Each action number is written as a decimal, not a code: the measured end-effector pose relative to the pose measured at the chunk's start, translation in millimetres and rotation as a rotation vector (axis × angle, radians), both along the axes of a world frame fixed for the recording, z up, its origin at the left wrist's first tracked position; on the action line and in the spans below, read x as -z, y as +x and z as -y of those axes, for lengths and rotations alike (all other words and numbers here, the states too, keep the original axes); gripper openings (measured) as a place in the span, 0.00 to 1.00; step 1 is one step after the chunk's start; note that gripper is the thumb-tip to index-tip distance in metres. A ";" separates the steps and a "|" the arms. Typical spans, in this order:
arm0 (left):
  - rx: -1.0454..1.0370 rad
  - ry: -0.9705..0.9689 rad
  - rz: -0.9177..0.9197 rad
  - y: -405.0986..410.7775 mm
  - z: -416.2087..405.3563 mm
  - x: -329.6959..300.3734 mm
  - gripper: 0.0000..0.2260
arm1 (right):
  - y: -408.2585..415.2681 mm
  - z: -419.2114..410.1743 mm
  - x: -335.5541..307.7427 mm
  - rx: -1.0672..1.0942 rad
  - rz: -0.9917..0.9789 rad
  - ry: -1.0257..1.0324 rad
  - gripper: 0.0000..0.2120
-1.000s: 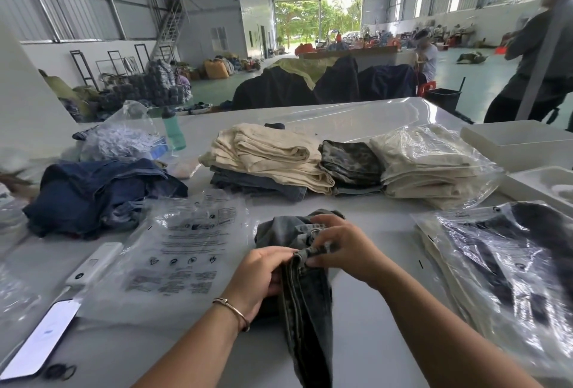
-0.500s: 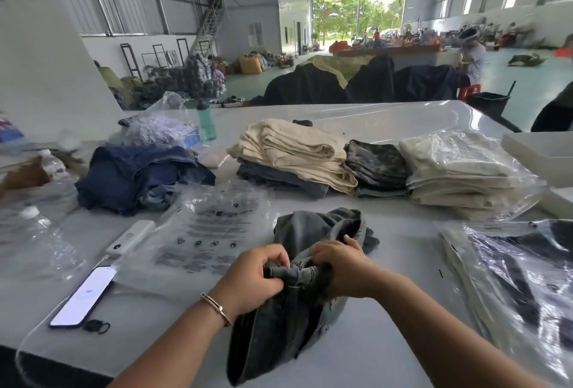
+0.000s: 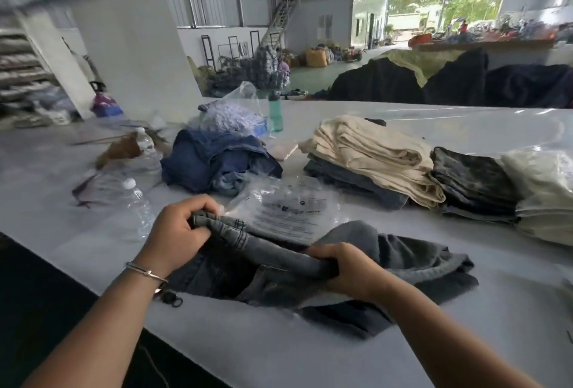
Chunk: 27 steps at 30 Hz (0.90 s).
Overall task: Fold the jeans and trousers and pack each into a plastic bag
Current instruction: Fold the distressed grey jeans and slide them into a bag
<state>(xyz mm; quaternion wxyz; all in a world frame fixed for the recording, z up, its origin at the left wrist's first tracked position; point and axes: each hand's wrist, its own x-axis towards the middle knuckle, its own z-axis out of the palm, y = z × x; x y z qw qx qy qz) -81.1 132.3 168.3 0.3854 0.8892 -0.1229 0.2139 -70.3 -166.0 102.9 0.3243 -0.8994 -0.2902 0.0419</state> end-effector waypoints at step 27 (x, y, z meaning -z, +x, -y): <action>0.310 -0.289 -0.089 196.1 100.7 32.8 0.20 | 25.4 166.0 -117.2 1.693 0.846 -0.125 0.13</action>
